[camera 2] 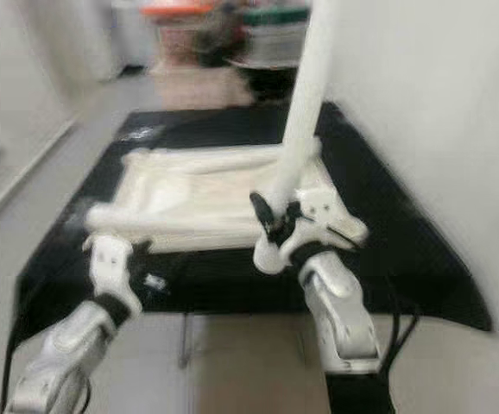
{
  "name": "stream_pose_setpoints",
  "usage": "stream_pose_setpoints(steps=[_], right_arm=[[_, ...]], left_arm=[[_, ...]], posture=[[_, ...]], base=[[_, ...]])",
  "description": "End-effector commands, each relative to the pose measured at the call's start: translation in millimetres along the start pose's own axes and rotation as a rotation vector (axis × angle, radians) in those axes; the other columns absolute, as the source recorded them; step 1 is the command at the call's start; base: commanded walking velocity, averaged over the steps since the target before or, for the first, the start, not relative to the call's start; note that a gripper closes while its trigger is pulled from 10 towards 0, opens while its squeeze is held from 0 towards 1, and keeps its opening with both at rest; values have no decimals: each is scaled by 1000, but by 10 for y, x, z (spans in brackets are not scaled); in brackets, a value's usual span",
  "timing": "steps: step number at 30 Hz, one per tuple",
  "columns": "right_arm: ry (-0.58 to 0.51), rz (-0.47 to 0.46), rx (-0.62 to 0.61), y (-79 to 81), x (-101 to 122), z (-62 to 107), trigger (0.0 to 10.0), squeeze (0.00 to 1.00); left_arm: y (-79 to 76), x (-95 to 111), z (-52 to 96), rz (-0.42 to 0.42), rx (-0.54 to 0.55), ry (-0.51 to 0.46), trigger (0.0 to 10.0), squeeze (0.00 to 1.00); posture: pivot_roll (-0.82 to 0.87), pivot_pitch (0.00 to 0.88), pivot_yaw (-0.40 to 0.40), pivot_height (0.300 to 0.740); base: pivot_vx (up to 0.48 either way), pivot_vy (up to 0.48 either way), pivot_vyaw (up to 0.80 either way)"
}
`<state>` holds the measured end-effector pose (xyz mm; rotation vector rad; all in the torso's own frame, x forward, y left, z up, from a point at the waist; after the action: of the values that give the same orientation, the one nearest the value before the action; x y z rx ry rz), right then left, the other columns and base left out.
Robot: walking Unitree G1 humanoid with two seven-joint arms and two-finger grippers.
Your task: Building children table
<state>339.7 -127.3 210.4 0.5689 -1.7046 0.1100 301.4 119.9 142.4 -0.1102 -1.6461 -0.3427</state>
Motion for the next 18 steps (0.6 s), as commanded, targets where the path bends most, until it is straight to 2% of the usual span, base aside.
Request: stream_pose_setpoints(steps=[1,9,18], right_arm=[[20,0,12,60,-60,4,10000,0],[52,9,-17,92,-208,23,10000,0],[53,22,-55,31,-209,2,10000,0]], left_arm=[[48,41,-18,-22,-2,7,10000,0],[138,82,-65,-18,-14,6,10000,0],[131,184,-120,-54,-53,-41,10000,0]], posture=[[-101,85,74,740],[-108,96,95,740],[-120,73,101,740]], base=[[0,0,0],[0,0,0],[0,0,0]])
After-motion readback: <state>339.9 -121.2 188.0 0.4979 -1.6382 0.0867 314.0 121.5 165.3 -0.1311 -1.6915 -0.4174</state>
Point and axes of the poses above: a point about 5 cm out from each wrist's last joint towards the gripper, its own z axis pointing back from the gripper into the wrist, its own x axis along the axis of the wrist's last joint, y = z × x, the point moved 3 cm from there along -z, pointing out of the wrist towards the gripper, and after that the axes turned 13 degrees about -z, right-handed, at the moved point
